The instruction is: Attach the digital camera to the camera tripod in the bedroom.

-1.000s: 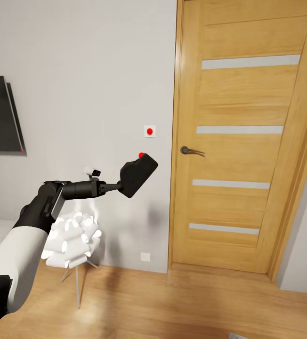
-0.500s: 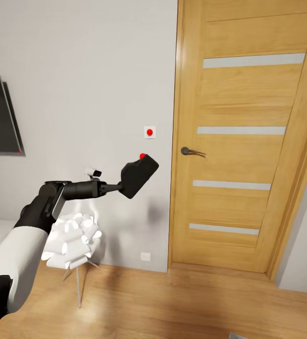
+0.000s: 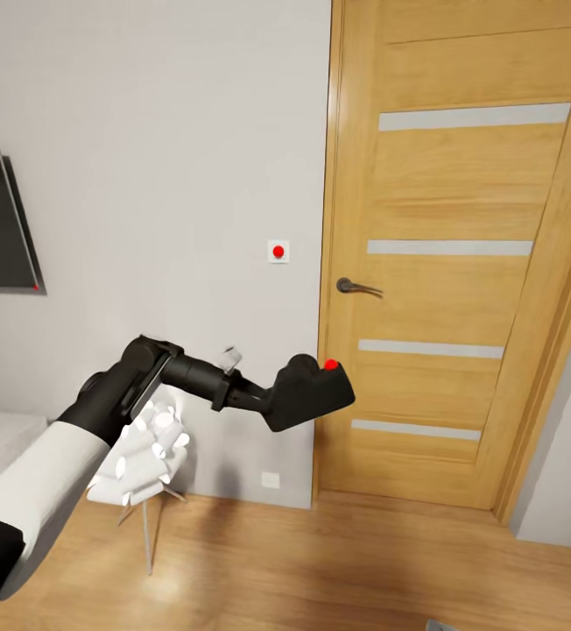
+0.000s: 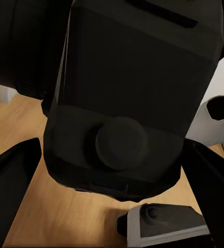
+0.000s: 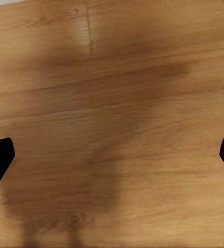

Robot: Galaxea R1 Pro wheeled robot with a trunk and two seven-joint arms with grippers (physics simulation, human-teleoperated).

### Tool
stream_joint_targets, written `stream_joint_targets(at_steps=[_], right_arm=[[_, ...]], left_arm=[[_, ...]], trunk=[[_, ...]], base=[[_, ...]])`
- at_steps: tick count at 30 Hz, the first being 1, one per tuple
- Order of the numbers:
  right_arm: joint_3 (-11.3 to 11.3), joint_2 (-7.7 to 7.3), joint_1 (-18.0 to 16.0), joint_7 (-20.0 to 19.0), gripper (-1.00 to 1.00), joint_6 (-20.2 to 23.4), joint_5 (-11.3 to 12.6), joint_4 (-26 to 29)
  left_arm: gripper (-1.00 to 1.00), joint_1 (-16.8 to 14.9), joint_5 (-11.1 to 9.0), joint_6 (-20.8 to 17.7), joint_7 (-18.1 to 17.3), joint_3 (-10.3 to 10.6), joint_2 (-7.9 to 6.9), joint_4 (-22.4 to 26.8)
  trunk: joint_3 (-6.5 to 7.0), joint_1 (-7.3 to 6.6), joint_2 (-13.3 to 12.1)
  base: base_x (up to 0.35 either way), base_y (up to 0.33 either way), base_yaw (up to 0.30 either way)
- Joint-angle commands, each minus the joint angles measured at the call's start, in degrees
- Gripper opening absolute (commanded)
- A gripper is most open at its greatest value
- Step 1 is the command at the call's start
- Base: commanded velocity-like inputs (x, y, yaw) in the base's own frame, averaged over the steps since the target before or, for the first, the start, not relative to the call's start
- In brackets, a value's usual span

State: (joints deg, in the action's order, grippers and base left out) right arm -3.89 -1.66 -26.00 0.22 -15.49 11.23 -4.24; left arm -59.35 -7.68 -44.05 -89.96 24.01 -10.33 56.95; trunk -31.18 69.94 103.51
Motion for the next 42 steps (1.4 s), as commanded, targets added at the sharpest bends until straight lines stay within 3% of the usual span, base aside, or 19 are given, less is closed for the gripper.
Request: stream_joint_targets(at_steps=[1, 17, 24, 28, 31, 35, 42], right_arm=[[-0.4, -0.01, -0.1, 0.0, 1.00, -0.4, 0.0, -0.2], [-0.4, -0.21, 0.2, 0.2, 1.00, -0.1, 0.0, -0.3], [-0.3, -0.52, 6.1, 8.6, 1.00, 0.6, -0.1, -0.3], [-0.3, -1.03, 7.5, 14.0, 1.00, 0.8, -0.1, -0.3], [-0.3, -1.29, 9.4, 15.8, 1.00, 0.9, -0.1, -0.3], [-0.2, -1.34, 13.4, 15.3, 1.00, 0.7, -0.1, -0.3], [-0.2, -1.27, 20.3, 7.3, 1.00, 0.6, -0.1, -0.4]], left_arm=[[-1.00, -0.1, -0.3, -0.6, 0.0, 0.3, -0.12, 0.0], [-1.00, -0.1, -0.3, -4.9, 0.0, 0.5, -0.27, 0.1], [-1.00, -0.1, -0.3, -5.0, 0.0, 0.5, -0.30, 0.1], [-1.00, -0.1, -0.3, -5.1, 0.0, 0.5, -0.25, 0.1], [-1.00, -0.1, -0.3, -5.2, 0.0, 0.5, -0.23, 0.1], [-1.00, -0.1, -0.3, -5.2, 0.0, 0.4, -0.24, 0.1], [-1.00, -0.1, -0.3, -6.2, 0.0, 0.5, -0.33, 0.1]], trunk=[[0.04, -0.23, -0.4], [1.56, -3.75, -6.8], [2.73, -5.28, -9.6], [3.44, -6.16, -11.2], [3.98, -6.82, -12.4], [4.69, -7.70, -14.0], [5.94, -9.24, -16.8]], base=[[0.000, 0.000, 0.000], [0.000, 0.000, 0.000], [0.000, 0.000, 0.000], [0.000, 0.000, 0.000], [0.000, 0.000, 0.000], [0.000, 0.000, 0.000], [0.000, 0.000, 0.000]])
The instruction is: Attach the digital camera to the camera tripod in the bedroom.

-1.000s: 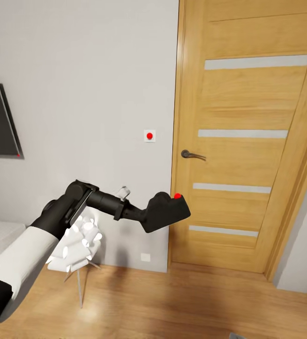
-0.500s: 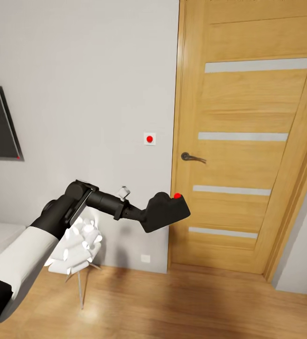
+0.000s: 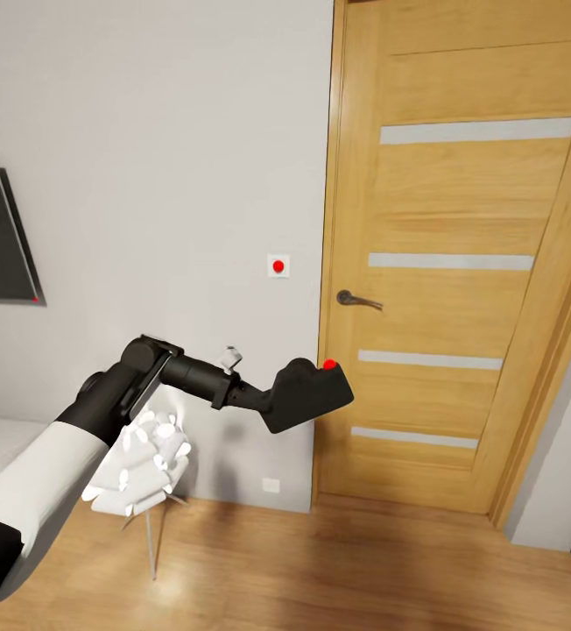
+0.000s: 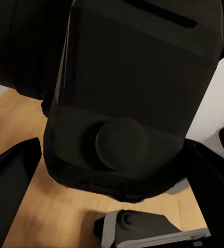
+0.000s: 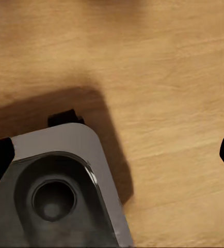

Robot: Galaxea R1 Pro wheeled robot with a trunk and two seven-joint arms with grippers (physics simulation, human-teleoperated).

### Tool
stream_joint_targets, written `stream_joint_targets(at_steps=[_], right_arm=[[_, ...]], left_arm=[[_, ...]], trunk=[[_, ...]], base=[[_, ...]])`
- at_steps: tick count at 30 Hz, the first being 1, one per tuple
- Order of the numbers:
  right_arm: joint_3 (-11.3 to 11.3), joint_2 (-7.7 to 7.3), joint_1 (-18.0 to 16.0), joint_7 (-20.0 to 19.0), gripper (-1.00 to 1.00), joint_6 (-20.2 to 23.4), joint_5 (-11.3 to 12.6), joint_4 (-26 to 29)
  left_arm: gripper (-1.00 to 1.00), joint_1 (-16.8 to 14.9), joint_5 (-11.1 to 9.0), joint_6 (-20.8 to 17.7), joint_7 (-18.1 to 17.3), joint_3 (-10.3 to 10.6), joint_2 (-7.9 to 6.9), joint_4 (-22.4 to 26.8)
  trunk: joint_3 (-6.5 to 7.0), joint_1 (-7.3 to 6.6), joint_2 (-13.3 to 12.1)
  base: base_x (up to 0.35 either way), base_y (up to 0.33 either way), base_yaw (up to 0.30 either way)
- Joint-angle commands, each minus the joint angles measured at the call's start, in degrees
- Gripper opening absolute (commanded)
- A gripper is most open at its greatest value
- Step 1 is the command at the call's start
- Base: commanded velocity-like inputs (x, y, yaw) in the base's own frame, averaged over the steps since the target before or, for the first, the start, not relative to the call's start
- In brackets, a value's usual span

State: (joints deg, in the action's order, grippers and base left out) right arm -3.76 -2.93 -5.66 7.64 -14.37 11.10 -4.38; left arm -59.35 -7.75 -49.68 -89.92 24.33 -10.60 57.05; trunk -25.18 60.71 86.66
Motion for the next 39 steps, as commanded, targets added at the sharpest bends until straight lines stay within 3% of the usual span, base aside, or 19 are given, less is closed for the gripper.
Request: stream_joint_targets(at_steps=[1, 9, 21, 39], right_arm=[[-0.3, 0.18, 0.9, -1.1, 1.00, -0.5, 0.1, -0.2], [-0.4, 0.57, 3.7, -3.3, 1.00, -0.6, 0.1, -0.2], [-0.4, 0.64, 3.9, -3.5, 1.00, -0.7, 0.1, -0.2], [-0.4, 0.63, 3.9, -3.5, 1.00, -0.7, 0.1, -0.2]], left_arm=[[-1.00, -0.1, -0.2, -0.8, -0.1, 0.2, -0.05, 0.0], [-1.00, -0.1, -0.2, -1.0, -0.1, 0.3, -0.04, -0.1], [-1.00, -0.1, -0.2, -1.0, -0.1, 0.3, -0.04, -0.1], [-1.00, -0.1, -0.2, -1.0, -0.1, 0.3, -0.10, -0.1]], trunk=[[0.10, -0.23, -0.4], [0.92, -1.98, -3.6], [2.14, -4.62, -8.4], [5.31, -8.57, -15.6]], base=[[0.000, 0.000, 0.000], [0.000, 0.000, 0.000], [0.000, 0.000, 0.000], [0.000, 0.000, 0.000]])
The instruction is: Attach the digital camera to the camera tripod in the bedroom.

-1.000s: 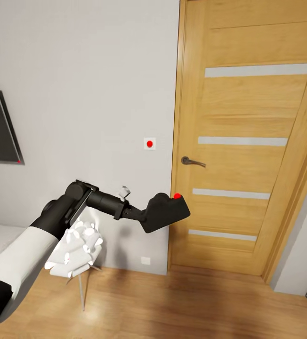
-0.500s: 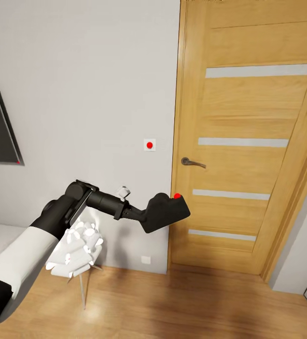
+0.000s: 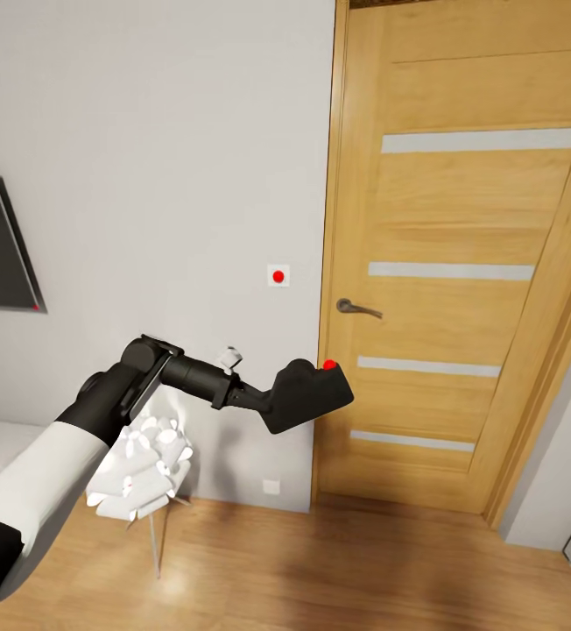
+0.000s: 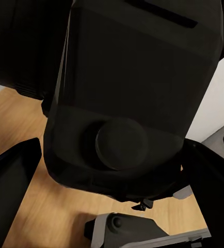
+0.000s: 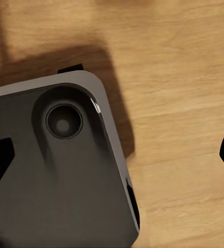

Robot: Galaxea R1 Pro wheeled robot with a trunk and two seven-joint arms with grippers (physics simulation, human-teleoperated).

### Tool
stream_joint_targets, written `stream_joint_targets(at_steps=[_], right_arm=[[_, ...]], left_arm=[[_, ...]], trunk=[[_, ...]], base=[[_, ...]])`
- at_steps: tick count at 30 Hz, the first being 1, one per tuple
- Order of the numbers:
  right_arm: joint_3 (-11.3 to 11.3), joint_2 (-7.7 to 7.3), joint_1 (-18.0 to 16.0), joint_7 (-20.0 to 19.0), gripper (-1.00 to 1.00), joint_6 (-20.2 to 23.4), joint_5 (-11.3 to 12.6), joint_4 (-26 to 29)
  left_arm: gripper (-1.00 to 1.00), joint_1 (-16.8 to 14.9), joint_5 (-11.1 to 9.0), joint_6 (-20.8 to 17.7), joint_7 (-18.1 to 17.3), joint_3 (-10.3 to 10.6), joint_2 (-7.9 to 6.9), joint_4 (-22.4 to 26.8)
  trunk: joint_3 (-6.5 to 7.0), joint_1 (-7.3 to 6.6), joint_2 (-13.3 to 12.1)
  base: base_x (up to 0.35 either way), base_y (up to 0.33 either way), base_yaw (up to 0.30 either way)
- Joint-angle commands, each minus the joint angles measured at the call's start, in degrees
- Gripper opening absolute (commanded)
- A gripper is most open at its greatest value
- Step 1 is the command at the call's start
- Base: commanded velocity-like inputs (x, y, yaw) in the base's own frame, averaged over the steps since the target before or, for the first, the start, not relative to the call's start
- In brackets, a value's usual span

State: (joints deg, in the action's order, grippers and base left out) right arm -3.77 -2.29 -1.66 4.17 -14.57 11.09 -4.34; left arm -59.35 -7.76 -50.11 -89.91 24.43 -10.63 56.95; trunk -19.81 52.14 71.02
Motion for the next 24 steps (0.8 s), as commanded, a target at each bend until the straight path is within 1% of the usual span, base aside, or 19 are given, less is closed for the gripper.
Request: stream_joint_targets(at_steps=[1, 24], right_arm=[[-0.4, -0.02, -0.1, -0.1, 1.00, -0.5, 0.1, -0.2], [-0.4, 0.01, -0.1, -0.1, 1.00, -0.7, 0.1, -0.2]], left_arm=[[-1.00, -0.1, -0.2, -0.6, -0.1, 0.2, -0.07, 0.0], [-1.00, -0.1, -0.2, -0.6, -0.1, 0.3, -0.01, 0.0]], trunk=[[0.12, -0.23, -0.4], [4.25, -5.28, -9.6]], base=[[0.000, 0.000, 0.000], [0.000, 0.000, 0.000]])
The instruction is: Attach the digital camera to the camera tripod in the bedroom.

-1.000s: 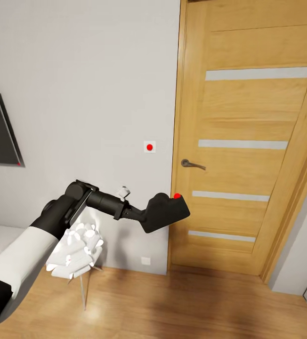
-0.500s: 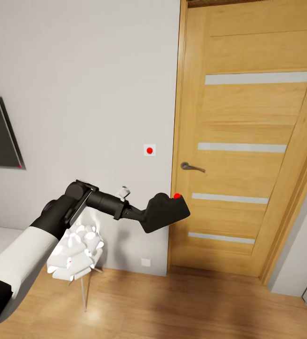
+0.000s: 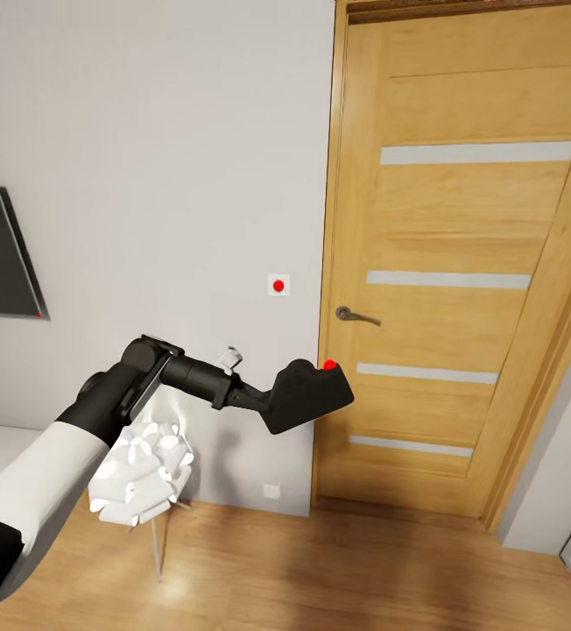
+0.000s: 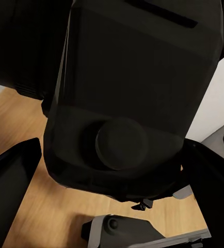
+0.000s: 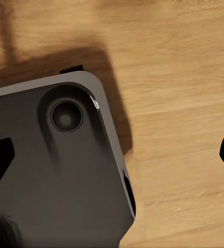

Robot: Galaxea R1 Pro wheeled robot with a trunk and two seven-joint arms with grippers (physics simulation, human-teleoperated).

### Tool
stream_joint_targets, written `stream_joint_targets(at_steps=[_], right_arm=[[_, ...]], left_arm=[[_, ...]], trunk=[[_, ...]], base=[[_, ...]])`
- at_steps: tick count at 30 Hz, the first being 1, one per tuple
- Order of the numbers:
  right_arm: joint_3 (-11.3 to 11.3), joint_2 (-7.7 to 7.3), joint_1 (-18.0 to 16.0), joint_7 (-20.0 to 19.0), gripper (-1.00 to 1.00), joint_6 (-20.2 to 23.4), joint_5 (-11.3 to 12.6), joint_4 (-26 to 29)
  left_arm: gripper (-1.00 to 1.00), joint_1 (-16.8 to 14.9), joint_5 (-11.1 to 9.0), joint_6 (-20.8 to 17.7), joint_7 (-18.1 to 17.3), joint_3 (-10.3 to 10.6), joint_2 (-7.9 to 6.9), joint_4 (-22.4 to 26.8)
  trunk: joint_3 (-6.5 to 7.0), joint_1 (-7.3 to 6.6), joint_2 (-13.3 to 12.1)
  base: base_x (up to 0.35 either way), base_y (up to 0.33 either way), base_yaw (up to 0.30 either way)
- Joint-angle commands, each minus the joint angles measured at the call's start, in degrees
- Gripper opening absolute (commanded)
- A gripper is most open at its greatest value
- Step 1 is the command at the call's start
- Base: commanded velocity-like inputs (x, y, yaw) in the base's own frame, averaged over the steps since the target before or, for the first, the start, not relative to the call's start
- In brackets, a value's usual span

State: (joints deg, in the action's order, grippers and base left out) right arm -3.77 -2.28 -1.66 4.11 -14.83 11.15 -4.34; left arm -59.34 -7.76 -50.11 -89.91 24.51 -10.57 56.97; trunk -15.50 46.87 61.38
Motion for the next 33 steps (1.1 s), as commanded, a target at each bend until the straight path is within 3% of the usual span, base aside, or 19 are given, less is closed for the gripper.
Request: stream_joint_targets(at_steps=[1, 33], right_arm=[[-0.4, -0.01, -0.1, -0.1, 1.00, -0.5, 0.1, -0.2], [-0.6, 0.08, -0.1, -0.1, 1.00, -0.6, 0.1, -0.1]], left_arm=[[-1.00, -0.1, -0.2, -0.6, -0.1, 0.2, -0.03, 0.0], [-1.00, -0.1, -0.2, -0.7, -0.1, 0.2, 0.30, 0.0]], trunk=[[0.11, -0.22, -0.4], [5.86, -7.25, -13.2]], base=[[0.000, 0.000, 0.000], [0.000, 0.000, 0.000]])
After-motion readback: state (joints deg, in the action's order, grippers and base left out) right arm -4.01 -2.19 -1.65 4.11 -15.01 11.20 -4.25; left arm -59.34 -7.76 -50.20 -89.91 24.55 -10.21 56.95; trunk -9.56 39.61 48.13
